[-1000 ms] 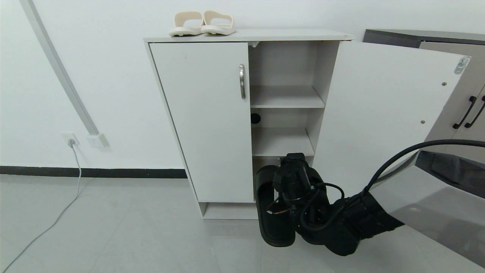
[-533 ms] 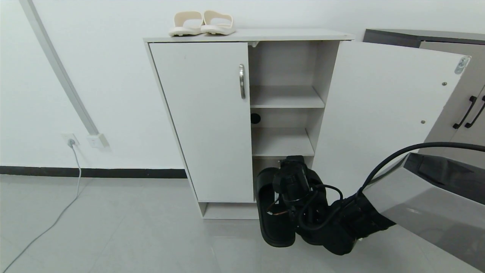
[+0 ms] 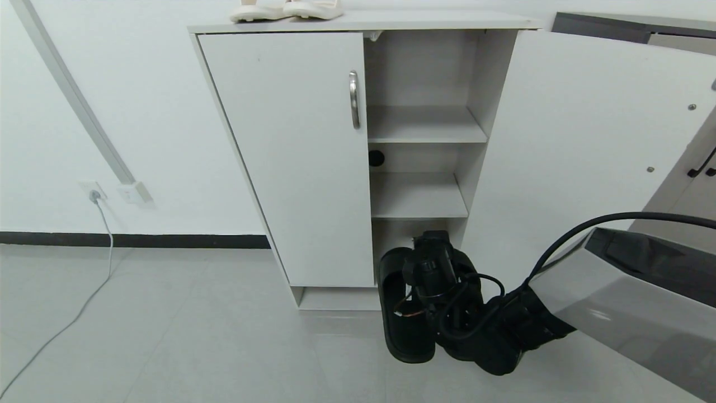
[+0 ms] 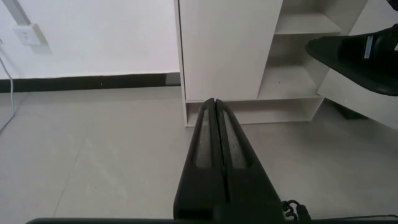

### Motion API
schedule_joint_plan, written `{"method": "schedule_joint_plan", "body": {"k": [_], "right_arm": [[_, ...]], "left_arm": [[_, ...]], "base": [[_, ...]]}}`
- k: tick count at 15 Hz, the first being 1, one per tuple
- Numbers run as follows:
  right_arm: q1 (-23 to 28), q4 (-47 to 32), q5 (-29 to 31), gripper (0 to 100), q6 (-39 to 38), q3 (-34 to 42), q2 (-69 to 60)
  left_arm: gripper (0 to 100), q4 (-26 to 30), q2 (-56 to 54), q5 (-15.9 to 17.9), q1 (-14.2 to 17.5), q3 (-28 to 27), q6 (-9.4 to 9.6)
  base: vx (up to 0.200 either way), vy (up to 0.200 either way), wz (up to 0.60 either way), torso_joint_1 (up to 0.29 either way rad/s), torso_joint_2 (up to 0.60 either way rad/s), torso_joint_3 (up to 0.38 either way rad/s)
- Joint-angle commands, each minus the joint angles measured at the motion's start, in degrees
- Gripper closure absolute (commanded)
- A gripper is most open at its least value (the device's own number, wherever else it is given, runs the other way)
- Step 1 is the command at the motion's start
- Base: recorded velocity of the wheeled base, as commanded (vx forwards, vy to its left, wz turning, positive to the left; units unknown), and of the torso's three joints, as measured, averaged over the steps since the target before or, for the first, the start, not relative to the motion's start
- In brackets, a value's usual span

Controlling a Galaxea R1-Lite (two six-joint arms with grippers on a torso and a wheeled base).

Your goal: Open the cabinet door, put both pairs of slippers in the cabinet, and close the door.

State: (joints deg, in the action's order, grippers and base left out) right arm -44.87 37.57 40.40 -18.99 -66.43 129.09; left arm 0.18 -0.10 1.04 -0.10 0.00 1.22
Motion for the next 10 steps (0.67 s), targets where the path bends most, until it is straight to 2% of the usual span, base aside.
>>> {"method": "schedule_joint_plan", "body": {"k": [1, 4, 6, 7, 8, 9, 10], "right_arm": [[-0.04, 0.13, 0.03, 100, 0.01, -0.02, 0.11], [-0.04, 1.54, 0.38, 100, 0.27, -0.55, -0.15], [-0.04, 7.16, 1.88, 100, 3.52, -0.11, -0.24], [-0.04, 11.47, 2.32, 100, 5.9, 0.77, -0.24], [-0.04, 19.47, 2.4, 100, 10.99, 3.06, -0.5], [0.05, 21.14, 2.4, 100, 12.14, 3.41, -0.5], [0.49, 27.73, 2.23, 100, 15.92, 4.73, -0.5]], "left_arm": [[100, -0.01, 0.1, 0.02, 0.01, 0.0, 0.01], [100, -0.01, 0.1, 0.02, 0.01, 0.0, 0.01], [100, -0.01, 0.1, 0.02, 0.01, 0.0, 0.01], [100, -0.01, 0.1, 0.02, 0.01, 0.0, 0.01], [100, -0.01, 0.1, 0.02, 0.01, 0.0, 0.01], [100, -0.01, 0.1, 0.02, 0.01, 0.0, 0.01], [100, -0.01, 0.1, 0.02, 0.01, 0.0, 0.01]], "base": [[0.0, 0.0, 0.0, 0.002, 0.0, -0.198], [0.0, 0.0, 0.0, 0.001, 0.01, -0.201], [0.0, 0.0, 0.0, 0.002, 0.0, -0.195], [0.0, 0.0, 0.0, 0.012, 0.0, -0.193], [0.0, 0.0, 0.0, 0.007, 0.0, -0.207], [0.0, 0.0, 0.0, 0.002, 0.01, -0.188], [0.0, 0.0, 0.0, 0.002, 0.0, -0.193]]}}
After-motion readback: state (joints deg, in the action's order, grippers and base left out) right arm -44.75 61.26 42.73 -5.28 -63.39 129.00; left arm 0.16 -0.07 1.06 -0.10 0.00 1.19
